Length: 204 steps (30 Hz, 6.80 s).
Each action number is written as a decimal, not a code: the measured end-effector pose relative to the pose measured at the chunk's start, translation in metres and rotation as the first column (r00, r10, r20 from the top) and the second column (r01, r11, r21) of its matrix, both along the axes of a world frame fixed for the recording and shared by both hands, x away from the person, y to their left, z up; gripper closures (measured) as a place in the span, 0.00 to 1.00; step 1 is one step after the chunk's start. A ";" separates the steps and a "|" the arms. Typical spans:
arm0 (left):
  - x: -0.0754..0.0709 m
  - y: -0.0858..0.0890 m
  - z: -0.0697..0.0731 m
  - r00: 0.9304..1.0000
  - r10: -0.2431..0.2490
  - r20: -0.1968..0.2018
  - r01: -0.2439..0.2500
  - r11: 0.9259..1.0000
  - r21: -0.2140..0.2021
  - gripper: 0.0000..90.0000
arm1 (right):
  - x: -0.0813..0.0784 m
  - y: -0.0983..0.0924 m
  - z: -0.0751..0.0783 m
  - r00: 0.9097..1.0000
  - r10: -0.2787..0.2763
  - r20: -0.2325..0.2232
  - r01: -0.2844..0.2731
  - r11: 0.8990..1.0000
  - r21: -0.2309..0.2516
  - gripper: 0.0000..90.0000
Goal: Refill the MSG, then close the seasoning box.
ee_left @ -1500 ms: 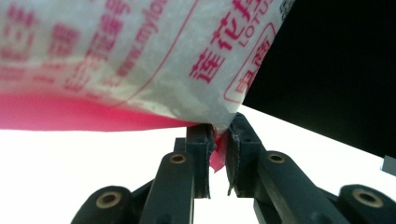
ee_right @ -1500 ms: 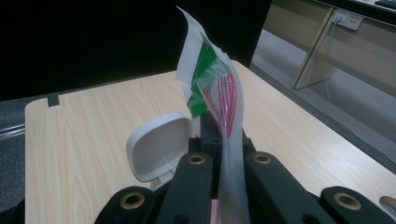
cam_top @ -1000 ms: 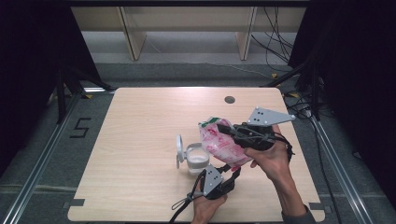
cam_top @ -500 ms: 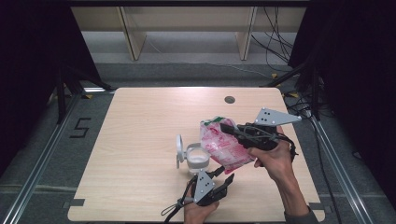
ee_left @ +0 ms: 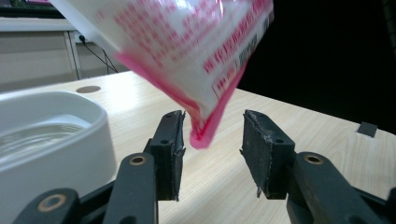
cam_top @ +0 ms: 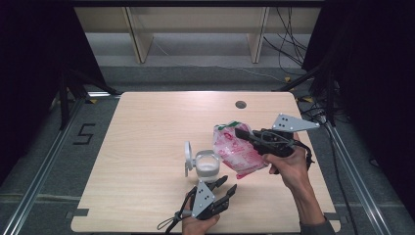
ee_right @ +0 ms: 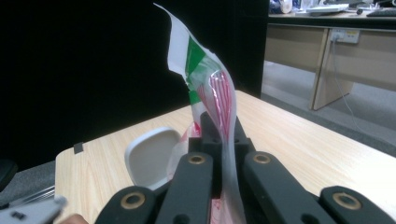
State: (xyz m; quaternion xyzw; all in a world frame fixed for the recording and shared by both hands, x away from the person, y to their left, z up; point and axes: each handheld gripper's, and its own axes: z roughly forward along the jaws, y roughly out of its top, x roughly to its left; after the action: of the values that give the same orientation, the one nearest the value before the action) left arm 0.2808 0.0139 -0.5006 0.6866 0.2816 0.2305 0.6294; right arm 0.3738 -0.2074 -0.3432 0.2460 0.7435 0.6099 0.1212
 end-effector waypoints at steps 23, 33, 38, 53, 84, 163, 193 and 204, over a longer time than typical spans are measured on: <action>-0.006 0.048 0.003 0.998 0.060 -0.035 -0.059 0.998 0.032 0.58 | 0.013 -0.017 -0.045 0.998 -0.016 -0.059 0.017 1.000 0.023 1.00; -0.004 0.060 0.007 0.995 0.097 -0.007 -0.097 0.994 0.045 0.58 | 0.008 -0.046 -0.064 0.992 -0.052 -0.116 0.059 0.996 0.061 1.00; -0.004 0.059 0.006 0.996 0.091 -0.004 -0.091 0.994 0.055 0.58 | 0.007 -0.059 -0.067 0.995 -0.052 -0.082 0.058 0.995 0.075 1.00; -0.002 0.066 0.008 0.993 0.118 -0.001 -0.118 0.992 0.048 0.58 | -0.002 -0.066 -0.061 0.982 -0.179 -0.062 0.172 0.980 -0.098 1.00; -0.006 0.078 0.012 0.989 0.148 -0.018 -0.148 0.989 0.026 0.52 | 0.008 -0.077 -0.075 0.943 -0.332 0.010 0.323 0.911 -0.258 1.00; -0.014 0.116 0.024 0.968 0.229 -0.104 -0.226 0.973 0.044 0.37 | 0.028 -0.106 -0.100 0.812 -0.578 -0.084 0.526 0.787 -0.323 0.62; -0.007 0.132 0.026 0.953 0.282 -0.113 -0.279 0.959 0.039 0.38 | -0.026 -0.058 -0.105 0.893 -0.434 -0.115 0.391 0.877 -0.278 0.44; -0.002 0.133 0.028 0.955 0.276 -0.107 -0.275 0.961 0.029 0.43 | -0.037 -0.056 -0.116 0.911 -0.400 -0.096 0.349 0.875 -0.337 0.32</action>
State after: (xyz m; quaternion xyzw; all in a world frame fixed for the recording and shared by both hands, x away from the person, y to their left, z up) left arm 0.2792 0.1467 -0.4726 0.6565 0.4073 0.2796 0.5700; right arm 0.3372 -0.2629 -0.4590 0.4122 0.7758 0.4273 0.2136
